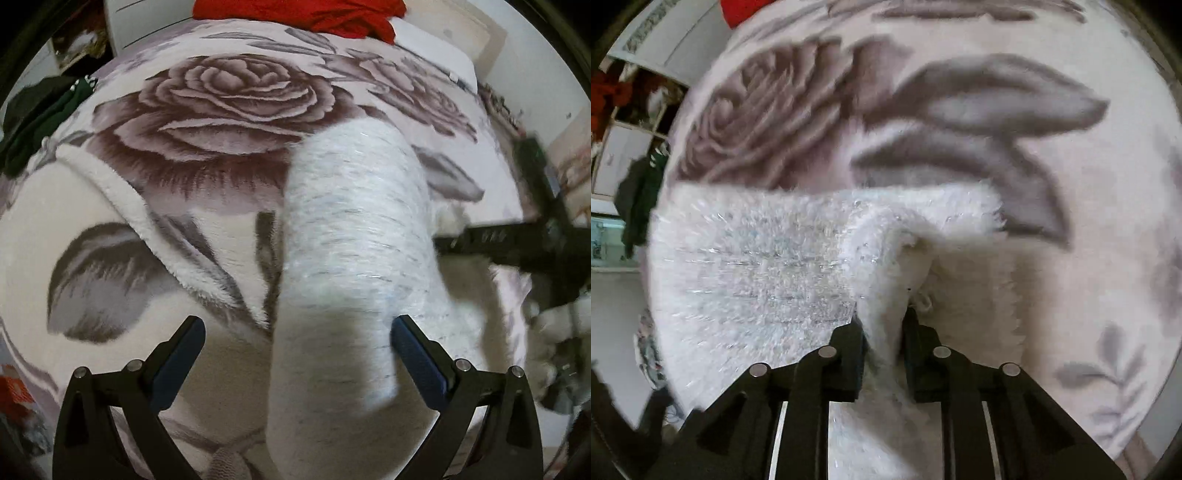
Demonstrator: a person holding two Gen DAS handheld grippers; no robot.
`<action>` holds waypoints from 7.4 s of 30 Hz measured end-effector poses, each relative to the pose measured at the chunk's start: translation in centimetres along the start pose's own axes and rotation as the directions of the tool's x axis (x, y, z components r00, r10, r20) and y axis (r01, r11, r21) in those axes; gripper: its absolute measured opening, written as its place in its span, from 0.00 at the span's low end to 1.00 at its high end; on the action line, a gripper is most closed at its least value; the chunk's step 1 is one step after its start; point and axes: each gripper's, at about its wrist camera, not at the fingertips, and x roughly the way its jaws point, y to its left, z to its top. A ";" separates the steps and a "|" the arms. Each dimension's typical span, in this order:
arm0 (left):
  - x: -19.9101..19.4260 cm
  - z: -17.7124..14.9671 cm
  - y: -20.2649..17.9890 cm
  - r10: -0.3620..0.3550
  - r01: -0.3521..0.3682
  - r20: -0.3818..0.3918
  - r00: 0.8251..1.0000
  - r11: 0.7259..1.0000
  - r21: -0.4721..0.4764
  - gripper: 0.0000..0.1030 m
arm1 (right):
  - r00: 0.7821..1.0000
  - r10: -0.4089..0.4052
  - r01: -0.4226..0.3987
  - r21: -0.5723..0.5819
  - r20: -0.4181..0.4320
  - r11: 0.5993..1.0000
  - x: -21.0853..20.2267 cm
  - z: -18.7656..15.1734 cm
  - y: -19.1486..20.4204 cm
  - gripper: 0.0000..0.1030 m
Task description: Fold large clothes
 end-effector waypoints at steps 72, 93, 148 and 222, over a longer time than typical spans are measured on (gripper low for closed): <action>2.6 19.2 1.4 -0.557 0.557 -0.037 0.830 0.831 -0.001 0.64 | 0.618 0.777 -0.780 0.220 0.117 0.586 -0.3 1.0 -6.2 0.55; 20.7 39.2 -1.2 -0.604 0.622 -0.178 0.777 0.780 0.069 0.70 | 0.759 0.608 -0.650 0.321 0.232 0.689 9.1 24.6 -9.0 0.63; -49.9 10.6 -0.6 -0.133 -0.036 0.456 0.880 0.939 0.343 0.93 | 0.611 -0.513 0.332 0.394 0.602 0.857 -60.6 -27.9 27.3 0.92; -55.5 6.5 0.7 -0.119 -0.065 0.549 0.827 0.951 0.304 0.97 | 0.547 -0.496 0.313 0.385 0.674 0.868 -63.9 -34.4 32.5 1.00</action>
